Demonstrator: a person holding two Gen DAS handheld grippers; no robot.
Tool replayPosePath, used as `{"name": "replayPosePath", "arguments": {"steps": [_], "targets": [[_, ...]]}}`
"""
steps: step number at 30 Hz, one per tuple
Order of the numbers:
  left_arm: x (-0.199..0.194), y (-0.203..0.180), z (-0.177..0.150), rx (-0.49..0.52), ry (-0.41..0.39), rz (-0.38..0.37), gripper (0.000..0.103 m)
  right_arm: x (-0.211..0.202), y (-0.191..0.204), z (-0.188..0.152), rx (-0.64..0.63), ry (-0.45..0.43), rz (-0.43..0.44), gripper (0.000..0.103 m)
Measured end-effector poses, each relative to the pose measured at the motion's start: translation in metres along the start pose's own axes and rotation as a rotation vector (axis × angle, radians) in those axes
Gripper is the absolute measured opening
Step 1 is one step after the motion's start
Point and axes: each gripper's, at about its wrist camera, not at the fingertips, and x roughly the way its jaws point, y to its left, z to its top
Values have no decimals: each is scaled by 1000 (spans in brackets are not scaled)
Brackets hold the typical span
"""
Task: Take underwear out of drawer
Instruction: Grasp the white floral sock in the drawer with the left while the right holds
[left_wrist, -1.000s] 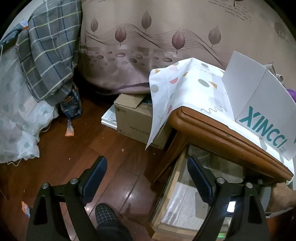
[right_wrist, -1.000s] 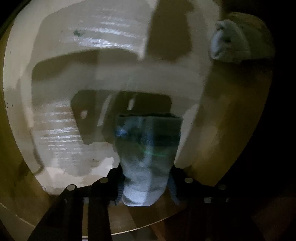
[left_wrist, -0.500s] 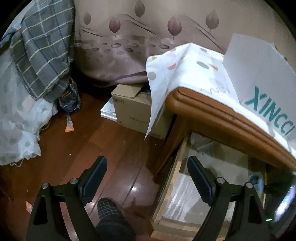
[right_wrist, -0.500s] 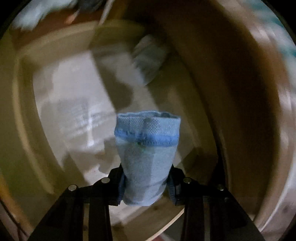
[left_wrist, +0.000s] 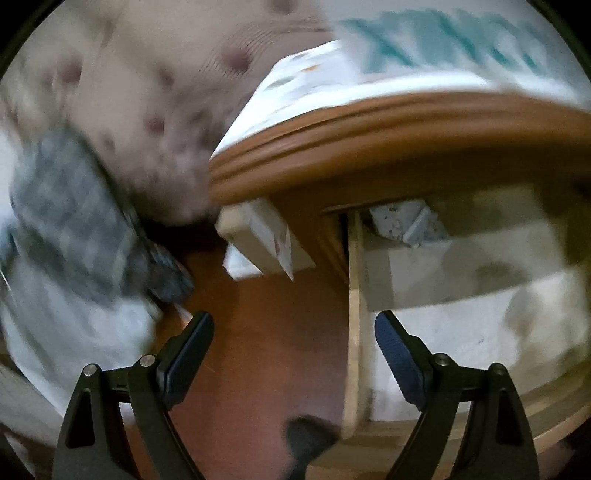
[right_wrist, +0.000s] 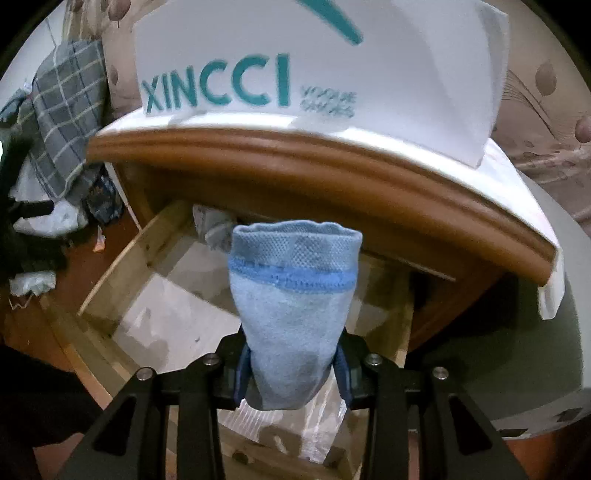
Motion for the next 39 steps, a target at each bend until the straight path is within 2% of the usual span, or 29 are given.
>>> {"name": "replayPosePath", "arguments": {"steps": [4,6,8,11,13,15,19,22,24,27,28,30,34,36,39], "targets": [[-7,-47,-9,268,-125,184,88,-11,-15,3,73,-64,35,37],[-5,-67,-14,395,-164,242,88,-19,-23,2,104,-94,40,37],[-2,-87,-23,548,-235,308,89,-25,-30,2,124,-116,48,37],[8,-112,-40,811,-358,448,90,-38,-38,4,147,-158,49,37],[14,-119,-40,910,-398,486,90,-40,-42,3,170,-177,46,37],[19,-123,-36,962,-422,493,91,-35,-44,4,183,-180,50,37],[33,-133,-45,1153,-593,612,95,-46,-48,5,196,-202,33,37],[37,-138,-55,1258,-683,646,94,-53,-52,6,211,-214,46,37],[40,-140,-64,1311,-719,653,87,-56,-53,6,213,-215,49,37],[45,-141,-68,1348,-771,665,86,-57,-56,5,229,-215,53,37],[46,-142,-67,1373,-776,644,85,-58,-57,4,233,-217,50,37],[47,-144,-68,1384,-785,634,74,-59,-58,4,235,-218,50,37],[56,-149,-64,1469,-773,578,74,-63,-63,5,235,-219,47,37],[64,-151,-58,1494,-735,549,74,-64,-66,4,241,-222,45,37],[86,-156,-53,1522,-713,541,75,-68,-74,4,268,-237,31,37]]}}
